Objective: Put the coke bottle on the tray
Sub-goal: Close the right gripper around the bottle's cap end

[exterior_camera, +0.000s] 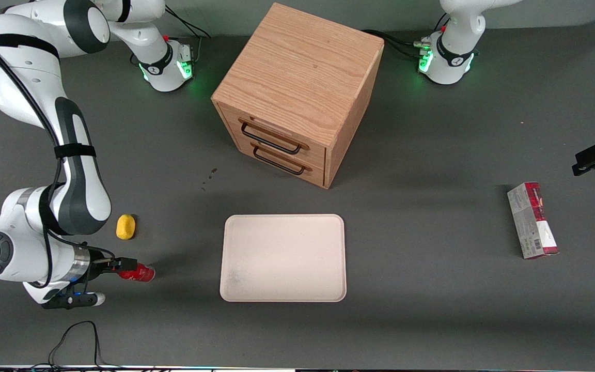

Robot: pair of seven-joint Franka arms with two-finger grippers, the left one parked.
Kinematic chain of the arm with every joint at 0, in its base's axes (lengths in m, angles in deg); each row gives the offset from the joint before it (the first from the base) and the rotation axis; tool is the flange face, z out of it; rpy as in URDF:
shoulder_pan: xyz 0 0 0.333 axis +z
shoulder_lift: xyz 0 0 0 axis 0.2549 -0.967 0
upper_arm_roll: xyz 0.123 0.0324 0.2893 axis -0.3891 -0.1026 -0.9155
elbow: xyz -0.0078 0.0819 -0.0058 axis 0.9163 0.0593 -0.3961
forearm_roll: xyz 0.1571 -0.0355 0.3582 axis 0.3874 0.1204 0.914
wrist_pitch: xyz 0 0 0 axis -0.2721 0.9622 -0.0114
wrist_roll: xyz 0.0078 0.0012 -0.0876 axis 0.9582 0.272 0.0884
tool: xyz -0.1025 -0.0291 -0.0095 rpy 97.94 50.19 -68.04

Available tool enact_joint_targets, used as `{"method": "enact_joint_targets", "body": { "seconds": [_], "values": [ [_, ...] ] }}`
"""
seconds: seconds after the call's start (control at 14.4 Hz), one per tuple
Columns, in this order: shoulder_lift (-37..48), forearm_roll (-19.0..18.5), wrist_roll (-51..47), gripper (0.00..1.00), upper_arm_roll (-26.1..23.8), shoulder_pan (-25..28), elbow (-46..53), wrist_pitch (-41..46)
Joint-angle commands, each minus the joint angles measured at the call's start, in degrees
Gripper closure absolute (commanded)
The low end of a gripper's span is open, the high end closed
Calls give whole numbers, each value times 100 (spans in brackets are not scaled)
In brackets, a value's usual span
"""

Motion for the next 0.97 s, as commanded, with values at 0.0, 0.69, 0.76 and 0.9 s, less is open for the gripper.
{"method": "enact_joint_targets", "body": {
  "seconds": [0.0,0.69,0.76,0.9],
  "values": [
    [102,-152,11,0,5,-3,-183,-62],
    [111,-205,143,100,5,-3,-174,-45],
    [120,-205,143,100,5,-11,-157,-36],
    [190,-275,143,100,5,-3,-43,16]
  ]
}}
